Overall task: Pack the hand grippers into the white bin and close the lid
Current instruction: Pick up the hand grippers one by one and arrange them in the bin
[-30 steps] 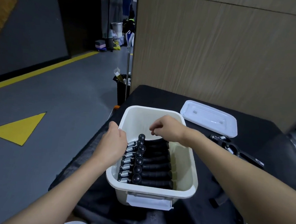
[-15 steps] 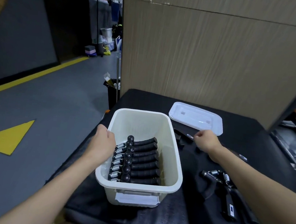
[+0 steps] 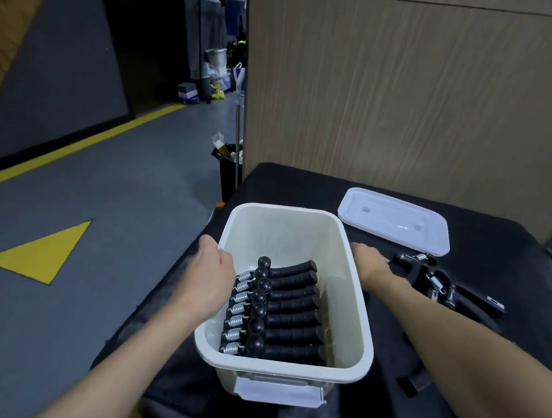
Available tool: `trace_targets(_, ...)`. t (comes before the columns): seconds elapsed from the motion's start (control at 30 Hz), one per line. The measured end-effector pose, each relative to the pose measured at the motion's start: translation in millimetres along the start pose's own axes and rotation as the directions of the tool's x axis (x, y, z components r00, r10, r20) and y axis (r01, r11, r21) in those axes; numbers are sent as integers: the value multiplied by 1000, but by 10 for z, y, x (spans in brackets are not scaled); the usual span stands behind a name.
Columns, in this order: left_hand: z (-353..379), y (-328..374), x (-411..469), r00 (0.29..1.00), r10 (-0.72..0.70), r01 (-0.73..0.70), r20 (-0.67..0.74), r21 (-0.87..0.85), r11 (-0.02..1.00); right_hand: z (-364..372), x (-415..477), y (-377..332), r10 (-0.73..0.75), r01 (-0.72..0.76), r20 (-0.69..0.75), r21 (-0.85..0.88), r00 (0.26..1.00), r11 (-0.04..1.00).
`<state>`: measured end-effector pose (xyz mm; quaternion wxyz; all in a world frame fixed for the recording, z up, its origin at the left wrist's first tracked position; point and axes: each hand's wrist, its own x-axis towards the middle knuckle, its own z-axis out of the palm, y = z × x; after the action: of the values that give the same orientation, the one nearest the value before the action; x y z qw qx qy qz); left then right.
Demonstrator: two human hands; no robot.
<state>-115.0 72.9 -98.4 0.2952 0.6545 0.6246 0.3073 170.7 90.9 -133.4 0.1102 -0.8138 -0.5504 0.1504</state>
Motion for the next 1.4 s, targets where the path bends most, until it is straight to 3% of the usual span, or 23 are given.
trace_targets(0.17,-11,26,-27,1000,-5,5,11,-13,1000,13,44,-74,130,-113,-71,204,989,972)
trace_targets(0.33,-38,45,-60,999,-1,3,32,-35,999,-118,-4,15,301,-176,-180,499,937,848)
trace_targets(0.6,-46,46,-68,999,-1,1,33,-17,1000,-598,-432,89,172,84,-447,498,878,863)
trace_targets(0.73,-31,2,-41,1000,-9,10,27,-16,1000,-841,-518,23,211,127,-495,565,843,815)
trace_targets(0.83,-30,-7,-32,999,-21,21,28,-24,999,-1017,-554,-46,299,109,-414,720,860,686)
trace_targets(0.9,-34,-1,-40,999,-18,19,32,-24,1000,-1120,-573,-90,315,142,-330,856,890,497)
trace_targets(1.0,-43,15,-57,999,-12,13,36,-23,1000,-1231,-645,-229,201,141,-190,962,961,234)
trace_targets(1.1,-51,25,-66,999,-7,8,37,-25,1000,-1259,-706,-381,1,99,-100,983,995,152)
trace_targets(1.27,-61,35,-82,999,-6,8,47,-34,999,-1205,-683,-665,-194,108,-57,959,979,260)
trace_targets(1.4,-76,45,-82,999,-7,9,53,-33,999,-1192,-586,-903,-206,48,67,861,976,506)
